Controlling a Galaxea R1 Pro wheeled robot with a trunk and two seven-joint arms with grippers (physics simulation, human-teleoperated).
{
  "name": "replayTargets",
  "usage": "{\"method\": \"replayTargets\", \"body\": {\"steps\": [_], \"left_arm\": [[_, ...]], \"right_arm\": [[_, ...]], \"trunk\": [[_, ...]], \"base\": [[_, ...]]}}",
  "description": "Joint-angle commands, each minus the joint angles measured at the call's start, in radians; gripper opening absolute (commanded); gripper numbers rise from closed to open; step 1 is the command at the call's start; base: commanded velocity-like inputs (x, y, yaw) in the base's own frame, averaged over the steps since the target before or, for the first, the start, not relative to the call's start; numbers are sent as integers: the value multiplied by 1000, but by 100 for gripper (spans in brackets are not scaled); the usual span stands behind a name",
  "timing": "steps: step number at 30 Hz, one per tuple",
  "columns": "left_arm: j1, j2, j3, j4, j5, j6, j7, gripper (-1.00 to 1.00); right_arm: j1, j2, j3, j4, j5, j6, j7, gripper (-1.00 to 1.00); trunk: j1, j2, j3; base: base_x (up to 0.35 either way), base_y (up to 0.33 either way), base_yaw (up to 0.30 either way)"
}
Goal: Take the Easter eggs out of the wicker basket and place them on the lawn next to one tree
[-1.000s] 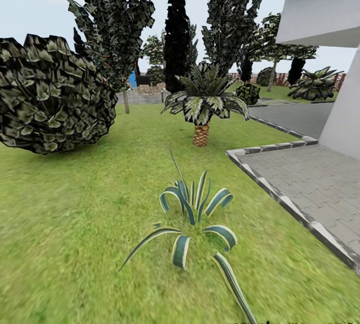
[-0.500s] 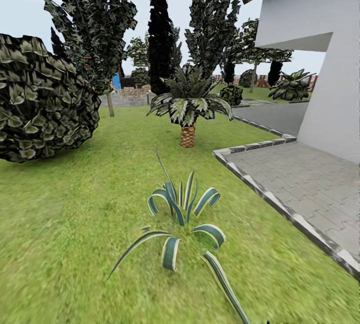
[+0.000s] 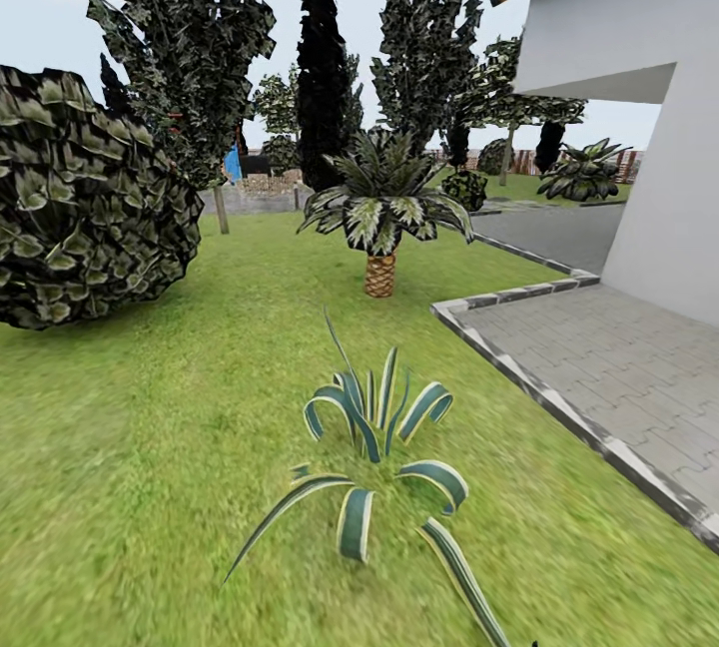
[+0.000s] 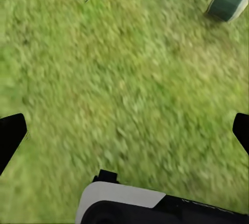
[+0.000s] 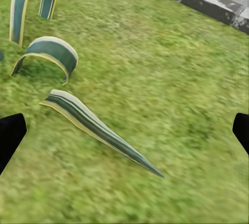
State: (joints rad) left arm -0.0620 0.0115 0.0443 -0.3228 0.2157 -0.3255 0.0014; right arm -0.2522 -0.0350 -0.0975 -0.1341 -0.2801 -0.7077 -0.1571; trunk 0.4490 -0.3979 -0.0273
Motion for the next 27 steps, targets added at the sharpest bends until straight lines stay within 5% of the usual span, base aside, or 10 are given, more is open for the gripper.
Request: {"method": "replayTargets", "body": {"steps": [1,9,27], "left_arm": [[-1,0,0,1,2,-3,0,100],[-1,-1,0,1,2,-3,0,100],[-1,1,0,1,2,-3,0,100]], "right_arm": [[-1,1,-7,0,7,-3,-1,100],[-1,1,-8,0,7,-3,-1,100],[-1,0,-10,-1,6,-1,-2,100]], "trunk": [[1,-2,-2],[1,-2,-1],[1,-2,9]], "base": [[245,260,0],[243,258,-49],[79,61,-259]]}}
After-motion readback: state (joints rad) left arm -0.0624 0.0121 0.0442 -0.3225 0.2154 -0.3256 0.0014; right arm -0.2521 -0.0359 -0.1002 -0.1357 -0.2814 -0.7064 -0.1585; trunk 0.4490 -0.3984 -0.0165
